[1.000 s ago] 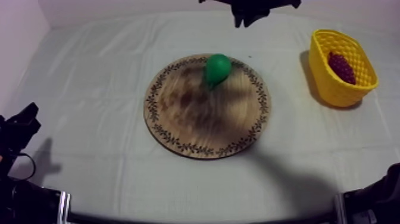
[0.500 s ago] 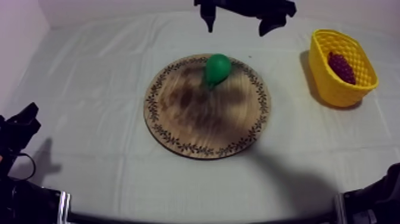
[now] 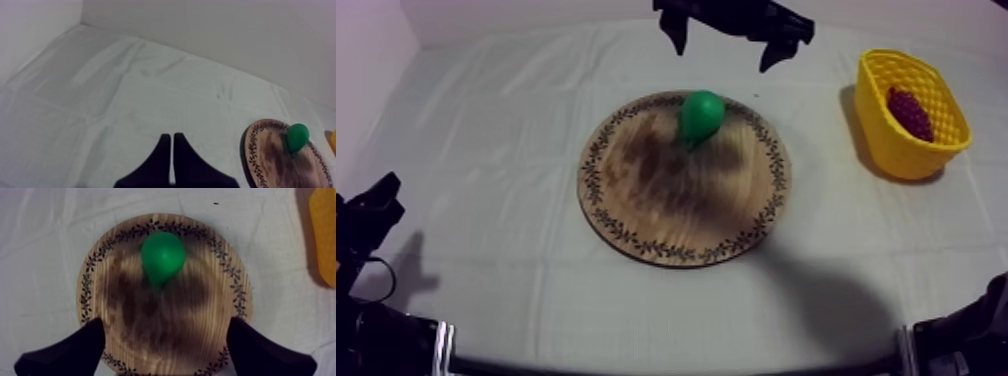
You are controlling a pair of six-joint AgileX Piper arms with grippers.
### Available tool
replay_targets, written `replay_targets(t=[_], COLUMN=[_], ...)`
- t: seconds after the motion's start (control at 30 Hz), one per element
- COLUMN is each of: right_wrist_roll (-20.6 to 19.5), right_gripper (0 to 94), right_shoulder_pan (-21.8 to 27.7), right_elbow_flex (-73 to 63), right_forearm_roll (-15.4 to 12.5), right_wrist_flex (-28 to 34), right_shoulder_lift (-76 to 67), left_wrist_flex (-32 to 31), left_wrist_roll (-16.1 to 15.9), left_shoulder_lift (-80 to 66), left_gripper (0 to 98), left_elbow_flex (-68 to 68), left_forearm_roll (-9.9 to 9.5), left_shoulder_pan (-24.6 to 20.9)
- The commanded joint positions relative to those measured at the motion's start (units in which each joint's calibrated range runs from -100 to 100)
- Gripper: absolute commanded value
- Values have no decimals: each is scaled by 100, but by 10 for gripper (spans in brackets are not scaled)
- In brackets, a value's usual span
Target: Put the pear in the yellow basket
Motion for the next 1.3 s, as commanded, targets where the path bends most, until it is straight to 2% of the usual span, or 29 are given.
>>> replay_targets(t=[0.0,0.3,0.7,1.27], right_wrist_roll=[-1,-24,-36,29], right_gripper=[698,697,689,686], right_shoulder_pan=[3,9,106,347], right_elbow_flex=[-12,15,293,-630], right_forearm_roll=[-1,-96,-317,-240], right_wrist_flex=[0,-123,-1141,-1593], right_shoulder_lift=[35,382,1231,2607], left_wrist_flex=[-1,-1,-1,-1], left_wrist_roll=[-1,-1,-1,-1], left_shoulder_lift=[0,0,0,0], left_gripper=[1,1,1,1], left_elbow_flex=[0,0,0,0], left_forearm_roll=[0,0,0,0], left_shoulder_pan=[0,0,0,0])
